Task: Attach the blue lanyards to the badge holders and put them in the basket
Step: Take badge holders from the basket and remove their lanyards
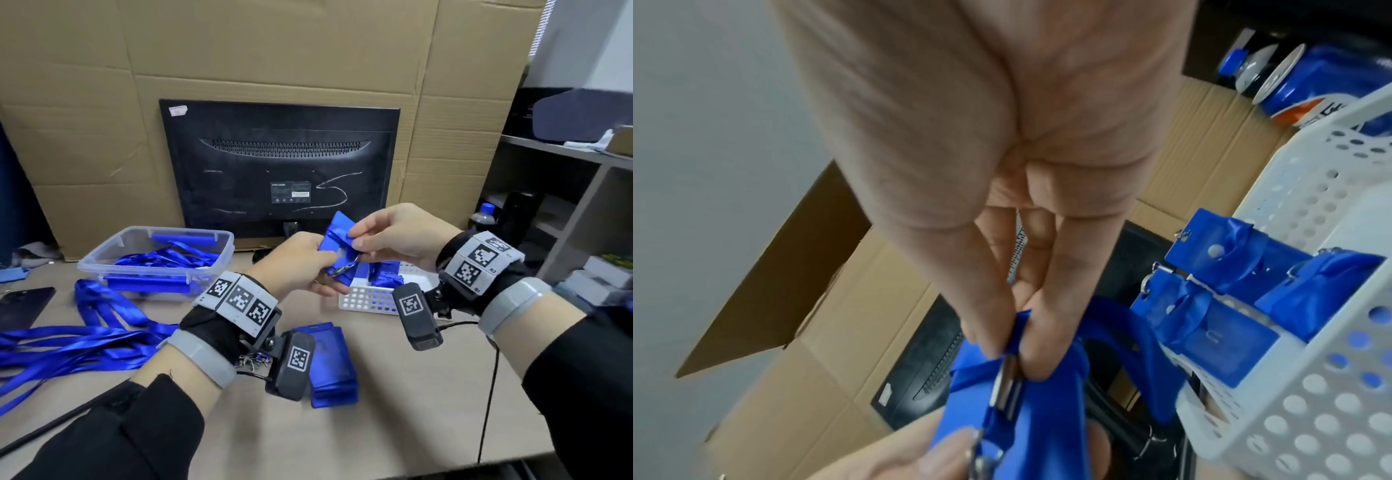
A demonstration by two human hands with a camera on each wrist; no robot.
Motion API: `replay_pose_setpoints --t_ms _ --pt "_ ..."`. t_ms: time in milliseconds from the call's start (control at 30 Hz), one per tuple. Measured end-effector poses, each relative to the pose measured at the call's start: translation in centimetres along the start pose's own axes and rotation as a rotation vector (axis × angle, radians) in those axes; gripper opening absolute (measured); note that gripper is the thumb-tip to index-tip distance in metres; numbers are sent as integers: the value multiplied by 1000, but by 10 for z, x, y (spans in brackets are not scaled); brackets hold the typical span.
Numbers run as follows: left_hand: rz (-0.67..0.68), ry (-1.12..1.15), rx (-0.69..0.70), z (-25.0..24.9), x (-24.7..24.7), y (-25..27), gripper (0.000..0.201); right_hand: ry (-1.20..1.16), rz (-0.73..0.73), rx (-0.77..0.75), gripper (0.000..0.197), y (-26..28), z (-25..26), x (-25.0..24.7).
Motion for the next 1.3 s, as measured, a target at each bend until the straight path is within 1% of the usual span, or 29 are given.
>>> replay_pose_setpoints --t_ms 100,167,233,300,367,433,533,600,667,733,800,900,1000,1067,1133,1200,1267,1300 --pt "-55 -68 -9 0 -12 11 27 64 12 -19 18 4 4 7" --pt "-83 -152 -35 1 -17 16 26 146 -4 -22 16 5 4 9" --pt "-95 -210 -72 3 -22 20 25 147 -40 -8 17 3 3 10" --pt "-100 -243 -109 5 -27 23 23 93 -120 1 23 -1 2 9" --pt "-113 -249 -127 7 -32 25 21 110 -230 6 27 -6 0 2" --pt "-153 -222 -118 7 -38 26 20 191 -319 30 31 -11 -7 -6" --pt "-276 -173 -91 5 -49 27 17 318 -390 124 35 -10 -16 -14" --pt "-369 -170 -75 4 -58 27 16 459 -471 168 34 -8 -18 -18" --pt "-440 -197 -59 4 -66 24 14 569 -556 224 28 -5 -17 -22" --pt "-480 -213 -41 4 -73 23 10 663 -610 314 31 -2 -18 -26" --pt "-495 -226 -11 3 -76 22 9 736 -617 366 37 0 -16 -26" --pt "-508 -244 77 -2 -77 20 9 757 -603 403 38 1 -15 -26" --pt "-476 -246 206 -7 -76 21 8 810 -500 421 43 2 -15 -24" --pt "-419 -206 272 -11 -72 23 8 770 -426 335 48 0 -15 -19" --pt "-351 -121 324 -15 -67 25 11 572 -370 151 47 0 -12 -9" --pt "-328 -65 361 -20 -64 25 11 364 -272 -70 40 0 -3 0" --pt "-337 -36 367 -23 -61 25 14 232 -167 -212 29 3 9 11" --pt "-339 -12 357 -24 -59 25 18 182 -136 -266 26 4 15 16"
Point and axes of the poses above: each hand's wrist, its own y-axis away from the middle knuckle, its own x-axis out of the palm, z = x × y, the point moved 2 cm from there along -y, towards the middle knuckle, and after that the axes turned 10 degrees about y, right-handed, at the moved point
